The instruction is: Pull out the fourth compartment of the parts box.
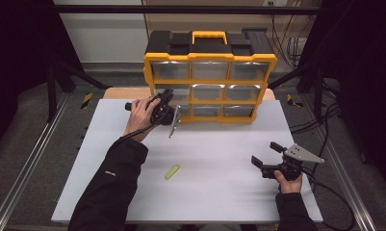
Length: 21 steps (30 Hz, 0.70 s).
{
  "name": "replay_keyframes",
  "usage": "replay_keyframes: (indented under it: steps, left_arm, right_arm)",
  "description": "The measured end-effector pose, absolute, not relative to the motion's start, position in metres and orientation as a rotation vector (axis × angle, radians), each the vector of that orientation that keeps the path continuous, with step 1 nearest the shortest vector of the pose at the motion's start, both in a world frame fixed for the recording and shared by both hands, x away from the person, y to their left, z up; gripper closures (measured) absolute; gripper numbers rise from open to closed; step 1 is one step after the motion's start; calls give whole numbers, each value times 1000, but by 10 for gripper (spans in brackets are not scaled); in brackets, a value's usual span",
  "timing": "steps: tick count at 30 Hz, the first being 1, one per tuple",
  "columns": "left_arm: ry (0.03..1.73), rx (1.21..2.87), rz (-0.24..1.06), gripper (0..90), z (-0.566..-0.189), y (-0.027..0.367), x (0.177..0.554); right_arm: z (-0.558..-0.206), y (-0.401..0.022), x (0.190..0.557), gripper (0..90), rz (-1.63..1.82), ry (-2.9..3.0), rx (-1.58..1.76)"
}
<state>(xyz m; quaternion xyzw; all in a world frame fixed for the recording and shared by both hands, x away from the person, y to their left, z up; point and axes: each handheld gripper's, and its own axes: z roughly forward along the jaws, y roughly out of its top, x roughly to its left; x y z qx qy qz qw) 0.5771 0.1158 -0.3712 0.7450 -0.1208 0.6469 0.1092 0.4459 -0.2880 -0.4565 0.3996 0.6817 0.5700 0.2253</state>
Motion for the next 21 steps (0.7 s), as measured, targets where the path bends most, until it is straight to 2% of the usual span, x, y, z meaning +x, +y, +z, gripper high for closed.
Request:
replay_keyframes:
  steps: [21]
  left_arm:
    - [-364, 2187, 1921, 776, -373, 116, 564]
  right_arm:
    - [-456, -288, 446, 5, 1573, 1882, 1103]
